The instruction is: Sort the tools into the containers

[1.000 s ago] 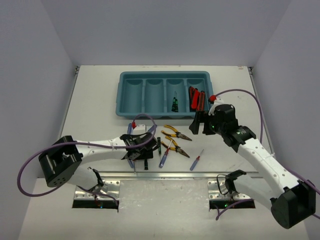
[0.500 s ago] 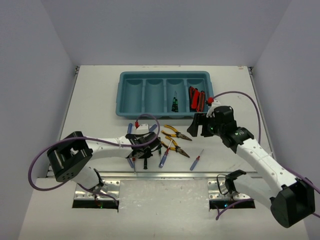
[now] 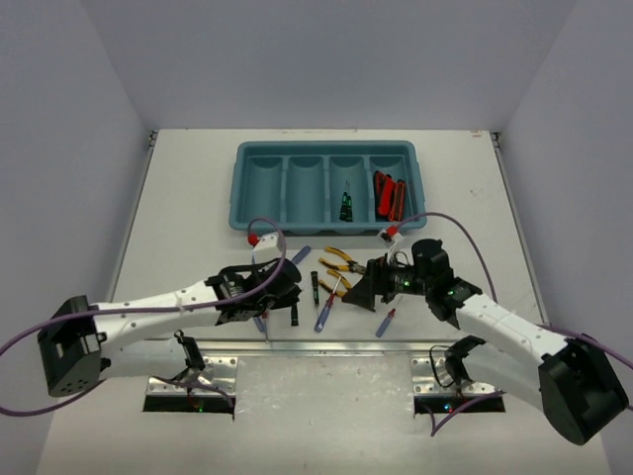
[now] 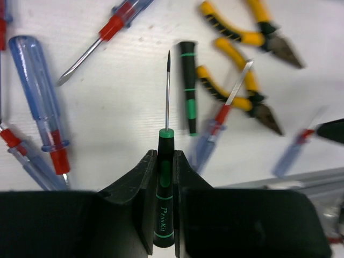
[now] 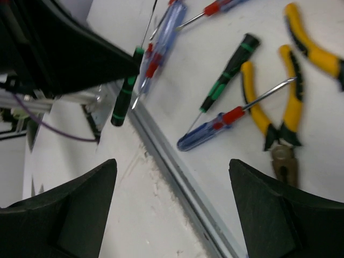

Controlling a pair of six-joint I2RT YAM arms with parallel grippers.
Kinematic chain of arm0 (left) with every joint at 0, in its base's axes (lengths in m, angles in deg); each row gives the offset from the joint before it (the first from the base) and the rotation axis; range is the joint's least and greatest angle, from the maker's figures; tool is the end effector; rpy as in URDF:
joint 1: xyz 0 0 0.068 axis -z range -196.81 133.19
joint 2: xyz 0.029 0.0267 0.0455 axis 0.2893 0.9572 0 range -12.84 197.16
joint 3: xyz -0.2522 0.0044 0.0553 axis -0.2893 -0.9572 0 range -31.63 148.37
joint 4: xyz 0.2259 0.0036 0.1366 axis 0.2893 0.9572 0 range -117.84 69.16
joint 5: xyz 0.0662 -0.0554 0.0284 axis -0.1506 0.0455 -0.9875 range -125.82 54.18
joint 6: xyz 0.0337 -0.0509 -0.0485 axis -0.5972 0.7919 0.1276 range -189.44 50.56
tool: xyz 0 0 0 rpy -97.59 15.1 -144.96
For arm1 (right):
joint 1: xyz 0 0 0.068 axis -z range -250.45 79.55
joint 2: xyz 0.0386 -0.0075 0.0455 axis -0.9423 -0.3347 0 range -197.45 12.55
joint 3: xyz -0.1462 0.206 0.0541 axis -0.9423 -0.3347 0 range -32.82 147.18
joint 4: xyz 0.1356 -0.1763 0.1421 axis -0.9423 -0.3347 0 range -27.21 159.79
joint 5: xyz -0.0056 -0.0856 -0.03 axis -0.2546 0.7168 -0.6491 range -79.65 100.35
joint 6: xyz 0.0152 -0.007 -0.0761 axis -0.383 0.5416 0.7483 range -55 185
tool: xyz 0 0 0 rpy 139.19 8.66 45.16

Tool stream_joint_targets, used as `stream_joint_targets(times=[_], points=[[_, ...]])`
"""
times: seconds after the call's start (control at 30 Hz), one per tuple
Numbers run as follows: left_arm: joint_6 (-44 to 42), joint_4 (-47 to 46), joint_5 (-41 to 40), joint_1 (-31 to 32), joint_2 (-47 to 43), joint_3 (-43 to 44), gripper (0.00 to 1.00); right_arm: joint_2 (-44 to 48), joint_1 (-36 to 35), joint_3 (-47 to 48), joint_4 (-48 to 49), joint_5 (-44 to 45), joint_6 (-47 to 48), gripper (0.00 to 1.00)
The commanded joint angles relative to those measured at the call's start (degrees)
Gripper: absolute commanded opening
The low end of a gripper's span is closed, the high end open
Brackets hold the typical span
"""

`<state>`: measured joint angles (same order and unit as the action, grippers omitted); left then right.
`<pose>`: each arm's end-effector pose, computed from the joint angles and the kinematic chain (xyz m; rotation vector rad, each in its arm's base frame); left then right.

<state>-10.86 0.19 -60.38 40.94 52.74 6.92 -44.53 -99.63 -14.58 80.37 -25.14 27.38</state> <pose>0.1527 -0.1899 0.1707 -0.1849 2.4399 -0.3725 0.1803 0.1449 0.1532 -0.2592 2.2350 1.3176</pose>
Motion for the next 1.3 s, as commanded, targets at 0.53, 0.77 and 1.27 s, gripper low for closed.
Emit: stream_joint_targets(times=[0.53, 0.77, 1.27], points=[[-3.1, -29.4, 8.5, 0.6, -14.7, -5.4, 0.0, -19.9, -20.8, 9.0, 39.3, 1.5, -18.5, 0.38], [-4.6, -16.9, -0.4, 0.6, -15.6, -1.2, 0.98, -18.5, -20.8, 13.7, 19.5, 12.0, -13.1, 0.0], [3.1, 14.9, -21.5, 0.5, -23.5, 5.2, 1.0, -36.0, -2.4, 51.4, -29.3, 36.3, 9.1, 0.0]])
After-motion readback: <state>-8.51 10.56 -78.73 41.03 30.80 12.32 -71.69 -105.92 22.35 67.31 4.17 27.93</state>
